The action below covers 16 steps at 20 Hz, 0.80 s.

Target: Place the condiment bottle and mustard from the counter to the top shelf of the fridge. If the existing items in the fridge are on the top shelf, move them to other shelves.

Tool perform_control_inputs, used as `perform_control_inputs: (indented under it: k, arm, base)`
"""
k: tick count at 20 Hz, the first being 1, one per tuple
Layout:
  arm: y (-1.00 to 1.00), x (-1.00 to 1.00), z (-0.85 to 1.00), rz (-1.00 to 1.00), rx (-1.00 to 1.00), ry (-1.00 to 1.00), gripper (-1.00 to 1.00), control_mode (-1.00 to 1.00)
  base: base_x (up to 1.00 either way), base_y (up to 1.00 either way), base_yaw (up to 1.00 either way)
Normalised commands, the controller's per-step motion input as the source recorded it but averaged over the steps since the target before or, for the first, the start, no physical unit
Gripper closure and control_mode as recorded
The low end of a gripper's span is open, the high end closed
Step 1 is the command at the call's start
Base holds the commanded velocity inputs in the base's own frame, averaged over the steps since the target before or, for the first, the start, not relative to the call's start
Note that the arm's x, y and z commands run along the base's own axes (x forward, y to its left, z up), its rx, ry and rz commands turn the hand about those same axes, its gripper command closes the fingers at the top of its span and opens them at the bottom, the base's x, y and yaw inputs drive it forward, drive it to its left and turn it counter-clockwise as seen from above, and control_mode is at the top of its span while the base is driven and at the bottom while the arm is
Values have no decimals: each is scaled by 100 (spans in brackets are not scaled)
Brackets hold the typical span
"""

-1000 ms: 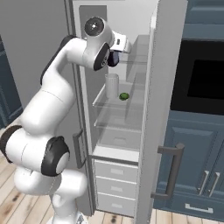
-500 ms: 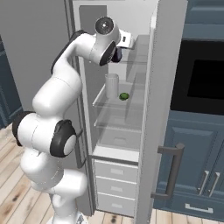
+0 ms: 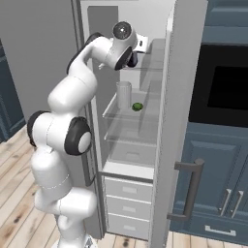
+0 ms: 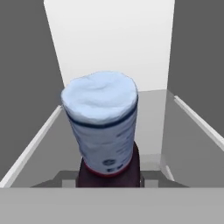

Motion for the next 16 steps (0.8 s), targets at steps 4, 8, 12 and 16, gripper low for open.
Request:
perform_control_inputs:
  k: [4,8,12,16]
  arm:
    - [-2,68,-11,0,0,0,100,-100]
    - [-1,77,-9,0,0,0,100,-100]
    - [-4,39,-30,2,0,9,100,-100]
    - [0,17,-12,1,-1,2,-100,-100]
  base:
    - [0,0,0]
    - [0,0,0]
    - [0,0,0]
    - [0,0,0]
